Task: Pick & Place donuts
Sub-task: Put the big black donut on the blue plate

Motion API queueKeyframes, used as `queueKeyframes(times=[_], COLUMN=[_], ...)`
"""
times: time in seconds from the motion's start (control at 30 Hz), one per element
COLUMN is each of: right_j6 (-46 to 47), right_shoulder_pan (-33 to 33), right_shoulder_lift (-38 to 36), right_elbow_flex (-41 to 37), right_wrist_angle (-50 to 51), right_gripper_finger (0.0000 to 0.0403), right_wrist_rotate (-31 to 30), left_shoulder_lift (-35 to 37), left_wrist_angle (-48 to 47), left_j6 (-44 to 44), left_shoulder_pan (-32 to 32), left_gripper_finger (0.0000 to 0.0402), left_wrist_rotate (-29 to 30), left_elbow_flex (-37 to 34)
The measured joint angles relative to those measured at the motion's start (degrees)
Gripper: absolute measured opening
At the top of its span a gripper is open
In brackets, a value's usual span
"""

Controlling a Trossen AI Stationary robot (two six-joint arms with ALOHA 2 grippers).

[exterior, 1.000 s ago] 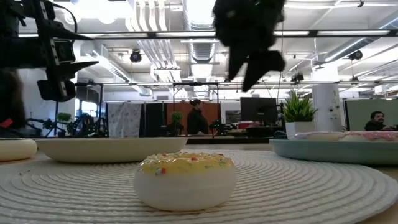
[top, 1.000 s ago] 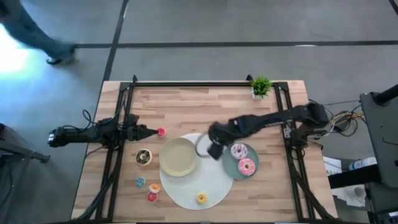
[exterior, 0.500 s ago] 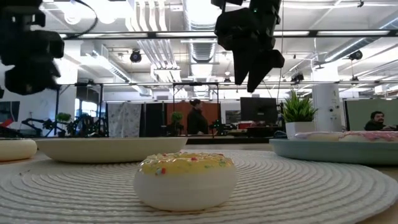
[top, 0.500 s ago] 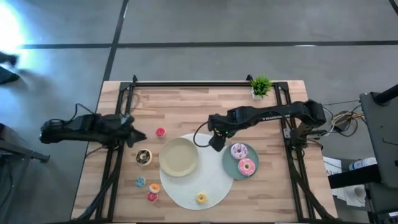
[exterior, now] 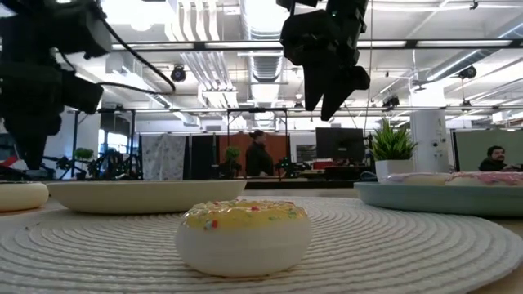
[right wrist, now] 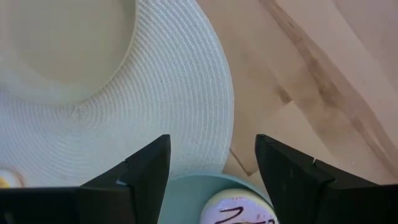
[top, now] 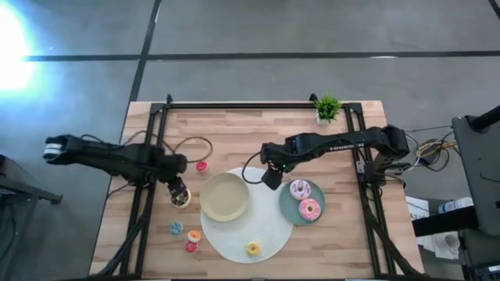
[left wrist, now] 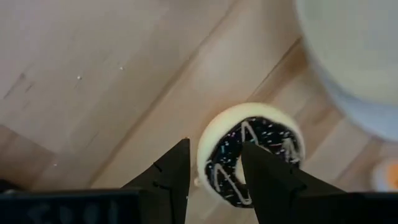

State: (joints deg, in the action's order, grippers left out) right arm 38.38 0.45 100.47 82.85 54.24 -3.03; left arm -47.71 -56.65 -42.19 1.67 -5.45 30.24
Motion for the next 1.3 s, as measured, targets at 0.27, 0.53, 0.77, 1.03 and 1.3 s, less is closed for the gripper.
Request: queueKeyframes(times=[0.27, 0.53, 0.77, 1.03, 1.3], right_j6=[-2.7, -5.4, -6.9, -7.7, -7.7], right_shoulder_pan=[0.0, 0.0, -0.1, -0.1, -0.1], right_shoulder_lift=[0.0, 0.0, 0.0, 0.0, 0.0], right_elbow_flex=[-0.2, -0.2, -0.2, -0.5, -0.6], right_wrist_angle=[0.2, 0.3, 0.2, 0.1, 0.0], right_gripper_finger=[0.0226, 0.0226, 0.0226, 0.0226, 0.0226], right_wrist_rotate=[0.0, -0.1, -0.2, -1.1, -1.1], left_shoulder_lift=[-9.1, -10.6, -12.3, -15.8, -20.1], left_wrist_angle=[-3.4, -1.8, -0.3, 3.1, 7.9], left_j6=[8.1, 4.3, 2.9, 1.7, -2.1], left_shoulder_pan=[5.1, 9.0, 9.9, 9.9, 9.9], left_gripper_finger=[0.0118, 0.0157, 0.0212, 0.0213, 0.0205], left_wrist_rotate=[0.5, 0.3, 0.7, 0.9, 2.0], left_elbow_flex=[3.8, 5.5, 4.7, 2.1, -0.9])
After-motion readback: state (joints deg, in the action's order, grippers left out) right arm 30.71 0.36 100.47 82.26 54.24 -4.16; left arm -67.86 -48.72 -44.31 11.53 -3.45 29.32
